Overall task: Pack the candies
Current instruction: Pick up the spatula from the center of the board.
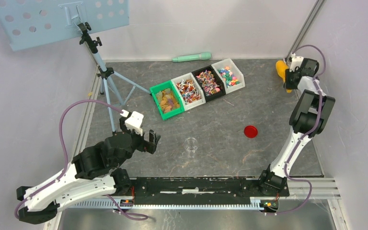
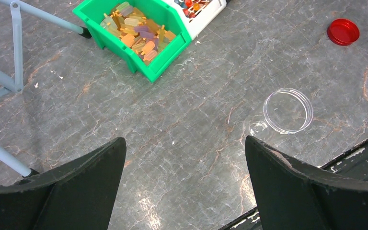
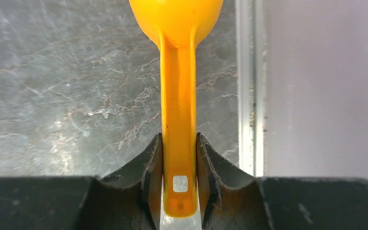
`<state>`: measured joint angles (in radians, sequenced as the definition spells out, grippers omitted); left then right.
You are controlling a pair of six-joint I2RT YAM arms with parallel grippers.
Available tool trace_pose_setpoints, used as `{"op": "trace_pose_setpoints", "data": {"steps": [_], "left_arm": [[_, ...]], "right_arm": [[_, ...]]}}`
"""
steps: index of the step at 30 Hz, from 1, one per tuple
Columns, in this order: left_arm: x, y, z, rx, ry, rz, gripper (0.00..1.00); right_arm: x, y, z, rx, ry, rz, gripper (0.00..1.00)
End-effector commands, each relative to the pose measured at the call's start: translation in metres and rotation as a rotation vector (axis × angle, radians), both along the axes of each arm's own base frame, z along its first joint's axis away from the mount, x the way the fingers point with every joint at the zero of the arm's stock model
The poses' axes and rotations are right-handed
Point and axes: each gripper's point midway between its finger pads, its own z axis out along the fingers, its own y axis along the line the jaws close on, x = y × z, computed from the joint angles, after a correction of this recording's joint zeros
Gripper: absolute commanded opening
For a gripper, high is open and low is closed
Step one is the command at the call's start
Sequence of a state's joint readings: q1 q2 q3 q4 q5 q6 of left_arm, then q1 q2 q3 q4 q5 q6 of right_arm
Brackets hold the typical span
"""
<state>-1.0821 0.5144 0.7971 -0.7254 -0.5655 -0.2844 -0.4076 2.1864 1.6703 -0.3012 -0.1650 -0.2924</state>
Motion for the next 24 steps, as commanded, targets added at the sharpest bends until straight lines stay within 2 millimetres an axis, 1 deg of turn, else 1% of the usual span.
{"op": "trace_pose_setpoints", "data": {"steps": [1,2,3,4,5,7,9,10,13,14,15,17,18,19,20,21,23,24], "left_arm": [[0.002,-0.002,0.008,-0.007,-0.039,-0.017,1.0],[0.002,-0.002,0.008,-0.006,-0.039,-0.016,1.0],[0.002,-0.001,0.009,-0.009,-0.04,-0.014,1.0],[0.002,-0.001,0.009,-0.011,-0.042,-0.013,1.0],[0.002,-0.001,0.009,-0.011,-0.042,-0.012,1.0],[0.002,-0.002,0.009,-0.012,-0.041,-0.013,1.0],[0.003,-0.002,0.008,-0.01,-0.041,-0.009,1.0],[0.003,-0.002,0.008,-0.008,-0.041,-0.007,1.0],[0.003,-0.003,0.01,-0.024,-0.038,-0.008,1.0],[0.002,-0.005,0.013,-0.05,-0.033,-0.011,1.0],[-0.001,-0.008,0.016,-0.079,-0.031,-0.028,1.0],[-0.008,-0.018,0.023,-0.151,-0.025,-0.078,1.0],[-0.011,-0.02,0.028,-0.193,-0.02,-0.088,1.0],[-0.014,-0.022,0.032,-0.245,-0.008,-0.096,1.0],[-0.019,-0.025,0.038,-0.298,-0.002,-0.112,1.0],[-0.023,-0.027,0.042,-0.342,0.01,-0.126,1.0],[-0.029,-0.027,0.053,-0.457,0.039,-0.118,1.0],[-0.032,-0.029,0.06,-0.506,0.045,-0.128,1.0]], "right_arm": [[0.003,0.001,0.113,-0.036,-0.219,-0.045,0.1],[-0.001,0.008,0.124,-0.011,-0.244,-0.043,0.1],[-0.006,0.017,0.129,0.016,-0.256,-0.036,0.09],[-0.01,0.028,0.138,0.041,-0.278,-0.03,0.09],[-0.018,0.037,0.137,0.071,-0.276,-0.033,0.09],[-0.03,0.063,0.139,0.159,-0.294,-0.041,0.07],[-0.046,0.1,0.143,0.25,-0.311,-0.011,0.07],[-0.054,0.118,0.141,0.276,-0.314,0.0,0.07],[-0.081,0.174,0.154,0.341,-0.359,0.079,0.07],[-0.093,0.193,0.157,0.39,-0.378,0.108,0.06],[-0.105,0.213,0.154,0.44,-0.383,0.138,0.06],[-0.13,0.249,0.164,0.547,-0.428,0.197,0.05],[-0.143,0.266,0.165,0.582,-0.442,0.242,0.05],[-0.156,0.278,0.169,0.6,-0.456,0.278,0.05],[-0.168,0.286,0.165,0.604,-0.447,0.294,0.05],[-0.18,0.291,0.166,0.608,-0.453,0.296,0.05],[-0.203,0.301,0.157,0.665,-0.457,0.3,0.04],[-0.216,0.314,0.157,0.708,-0.456,0.334,0.04]]}}
